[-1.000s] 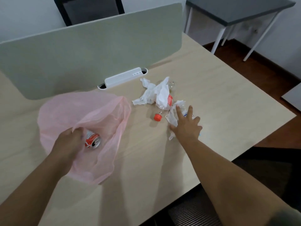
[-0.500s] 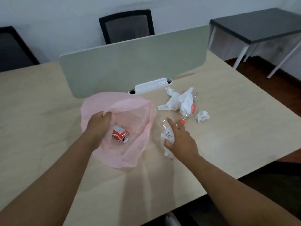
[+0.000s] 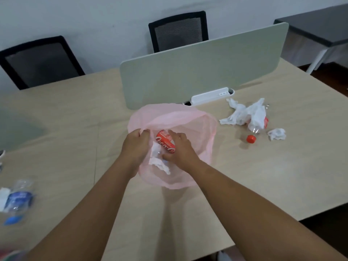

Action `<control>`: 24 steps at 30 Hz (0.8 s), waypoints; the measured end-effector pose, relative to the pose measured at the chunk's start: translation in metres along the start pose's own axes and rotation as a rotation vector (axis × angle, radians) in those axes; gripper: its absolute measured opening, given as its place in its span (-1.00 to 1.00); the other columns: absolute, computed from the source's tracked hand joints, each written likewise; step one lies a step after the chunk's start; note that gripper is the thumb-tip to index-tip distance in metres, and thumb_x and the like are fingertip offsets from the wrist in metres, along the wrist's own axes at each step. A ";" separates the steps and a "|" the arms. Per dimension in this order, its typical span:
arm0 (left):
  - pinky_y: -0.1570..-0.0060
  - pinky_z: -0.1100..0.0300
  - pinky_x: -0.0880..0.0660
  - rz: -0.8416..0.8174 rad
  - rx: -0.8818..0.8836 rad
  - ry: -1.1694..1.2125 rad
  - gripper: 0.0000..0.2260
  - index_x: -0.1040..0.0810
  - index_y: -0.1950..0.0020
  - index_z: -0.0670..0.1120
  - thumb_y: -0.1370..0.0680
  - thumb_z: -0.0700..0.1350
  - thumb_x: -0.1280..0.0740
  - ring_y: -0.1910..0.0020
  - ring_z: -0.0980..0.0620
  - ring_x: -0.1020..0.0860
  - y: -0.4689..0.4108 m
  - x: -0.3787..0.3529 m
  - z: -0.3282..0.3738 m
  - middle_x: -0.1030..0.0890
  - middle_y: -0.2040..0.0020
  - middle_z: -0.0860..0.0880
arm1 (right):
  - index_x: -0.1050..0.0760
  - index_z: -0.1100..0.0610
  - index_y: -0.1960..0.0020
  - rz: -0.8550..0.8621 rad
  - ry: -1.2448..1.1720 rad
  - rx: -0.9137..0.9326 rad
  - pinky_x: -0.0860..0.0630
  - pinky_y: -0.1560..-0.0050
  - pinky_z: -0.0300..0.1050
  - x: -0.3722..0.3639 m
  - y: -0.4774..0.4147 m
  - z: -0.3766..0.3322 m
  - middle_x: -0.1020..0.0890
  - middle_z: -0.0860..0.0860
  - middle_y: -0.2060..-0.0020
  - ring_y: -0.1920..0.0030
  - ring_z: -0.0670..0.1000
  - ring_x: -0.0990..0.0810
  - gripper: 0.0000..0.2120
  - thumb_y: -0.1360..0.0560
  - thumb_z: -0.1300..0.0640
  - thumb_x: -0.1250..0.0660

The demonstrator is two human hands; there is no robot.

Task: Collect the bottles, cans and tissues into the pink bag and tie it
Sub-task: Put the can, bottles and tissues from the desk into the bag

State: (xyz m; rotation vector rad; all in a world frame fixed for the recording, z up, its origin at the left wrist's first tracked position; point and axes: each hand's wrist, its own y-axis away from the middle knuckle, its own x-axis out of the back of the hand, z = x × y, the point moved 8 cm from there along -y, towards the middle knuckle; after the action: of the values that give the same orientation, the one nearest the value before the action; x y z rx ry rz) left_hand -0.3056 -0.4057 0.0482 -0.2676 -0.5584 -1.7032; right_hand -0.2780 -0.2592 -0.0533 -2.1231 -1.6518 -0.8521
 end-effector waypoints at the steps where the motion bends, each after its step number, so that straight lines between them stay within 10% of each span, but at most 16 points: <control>1: 0.22 0.15 -0.44 -0.010 -0.002 -0.003 -0.73 -0.58 0.06 -0.16 -0.59 -0.04 -0.16 0.22 -0.06 -0.53 -0.001 -0.001 -0.002 -0.62 0.16 -0.08 | -0.19 -0.04 -0.49 0.018 0.044 -0.001 -0.39 -0.26 0.06 0.007 0.005 0.006 -0.32 0.08 -0.34 -0.28 0.16 -0.36 -0.20 -0.36 -0.08 -0.49; 8: 0.16 0.10 -0.43 -0.110 -0.013 -0.035 -0.71 -0.59 0.04 -0.15 -0.60 -0.01 -0.16 0.17 -0.10 -0.53 -0.009 -0.053 -0.002 -0.62 0.14 -0.12 | -0.55 0.09 -0.14 0.462 0.383 -0.058 -0.51 0.03 0.12 0.123 0.048 0.091 -0.56 0.07 -0.02 -0.04 0.16 -0.52 -0.53 -0.35 -0.17 -0.44; 13: 0.17 0.08 -0.39 -0.110 -0.026 -0.104 -0.73 -0.55 0.10 -0.12 -0.62 -0.01 -0.15 0.16 -0.13 -0.49 -0.015 -0.098 0.013 -0.58 0.16 -0.10 | -0.18 -0.14 -0.50 0.406 0.547 -0.393 -0.22 -0.36 0.32 0.192 0.053 0.194 -0.18 0.07 -0.49 -0.47 0.30 -0.11 -0.07 -0.24 -0.46 -0.34; 19: 0.13 0.07 -0.41 -0.075 -0.024 -0.136 -0.74 -0.56 0.06 -0.09 -0.65 -0.03 -0.13 0.18 -0.03 -0.53 -0.024 -0.137 0.025 -0.59 0.15 -0.02 | 0.27 -0.26 -0.51 0.334 0.495 -0.523 -0.03 -0.34 0.48 0.232 0.007 0.245 0.18 0.07 -0.56 -0.51 0.36 0.19 0.09 -0.20 -0.56 -0.24; 24: 0.22 0.14 -0.41 -0.025 -0.016 -0.174 -0.72 -0.56 0.11 -0.10 -0.65 -0.05 -0.12 0.21 -0.06 -0.55 -0.028 -0.155 0.027 -0.61 0.19 -0.08 | 0.09 -0.25 -0.52 0.416 0.455 -0.425 -0.15 -0.33 0.45 0.232 -0.047 0.242 0.08 0.13 -0.56 -0.50 0.39 0.05 0.00 -0.23 -0.46 -0.30</control>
State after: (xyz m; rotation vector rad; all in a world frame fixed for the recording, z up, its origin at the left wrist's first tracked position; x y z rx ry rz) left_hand -0.3033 -0.2564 -0.0072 -0.4247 -0.6784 -1.7192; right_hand -0.2240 0.0714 -0.0995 -2.1879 -0.8169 -1.4957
